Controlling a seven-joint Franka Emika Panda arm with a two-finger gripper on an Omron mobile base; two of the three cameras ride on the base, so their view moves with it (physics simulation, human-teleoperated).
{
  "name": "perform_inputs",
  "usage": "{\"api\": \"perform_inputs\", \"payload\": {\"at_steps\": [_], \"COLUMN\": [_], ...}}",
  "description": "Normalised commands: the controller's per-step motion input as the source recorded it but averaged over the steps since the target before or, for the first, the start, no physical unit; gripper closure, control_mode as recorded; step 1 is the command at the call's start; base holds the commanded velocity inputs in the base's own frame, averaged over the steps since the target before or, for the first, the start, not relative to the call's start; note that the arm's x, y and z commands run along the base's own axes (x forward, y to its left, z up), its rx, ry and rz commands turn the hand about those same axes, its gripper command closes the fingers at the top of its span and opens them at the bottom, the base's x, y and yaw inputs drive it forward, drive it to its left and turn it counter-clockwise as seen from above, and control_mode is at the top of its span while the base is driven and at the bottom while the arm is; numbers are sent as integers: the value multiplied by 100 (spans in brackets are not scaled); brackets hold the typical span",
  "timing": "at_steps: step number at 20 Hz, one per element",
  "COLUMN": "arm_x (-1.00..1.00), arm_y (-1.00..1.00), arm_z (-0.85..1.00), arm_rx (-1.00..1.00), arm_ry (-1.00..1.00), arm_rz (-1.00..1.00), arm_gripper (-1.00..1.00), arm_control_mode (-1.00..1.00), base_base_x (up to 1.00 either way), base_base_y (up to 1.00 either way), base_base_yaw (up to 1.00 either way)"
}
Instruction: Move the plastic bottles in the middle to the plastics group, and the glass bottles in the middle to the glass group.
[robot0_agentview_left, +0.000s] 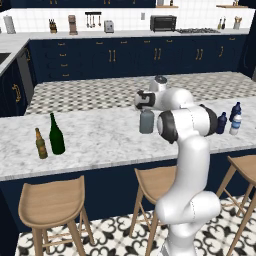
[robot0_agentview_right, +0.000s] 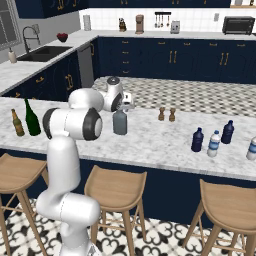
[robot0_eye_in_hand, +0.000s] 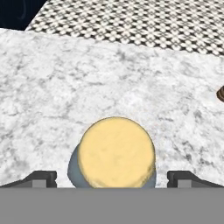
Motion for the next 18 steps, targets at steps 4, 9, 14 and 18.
{"api": "perform_inputs", "payload": {"at_steps": [4,9,14,18], "arm_x": [21,14,-2,-15], "arm_y": [0,0,0,0], "arm_z": [-3,-14,-15,-35], "arm_rx": [9,6,2,0], "arm_ry": [0,0,0,0], "arm_rz": [-13,-10,-7,-8], "arm_gripper": [-100,-100,100,100], "arm_control_mode": [-100,-100,-100,-100], "base_base_x": [0,0,0,0], "base_base_y": [0,0,0,0], "base_base_yaw": [0,0,0,0]}}
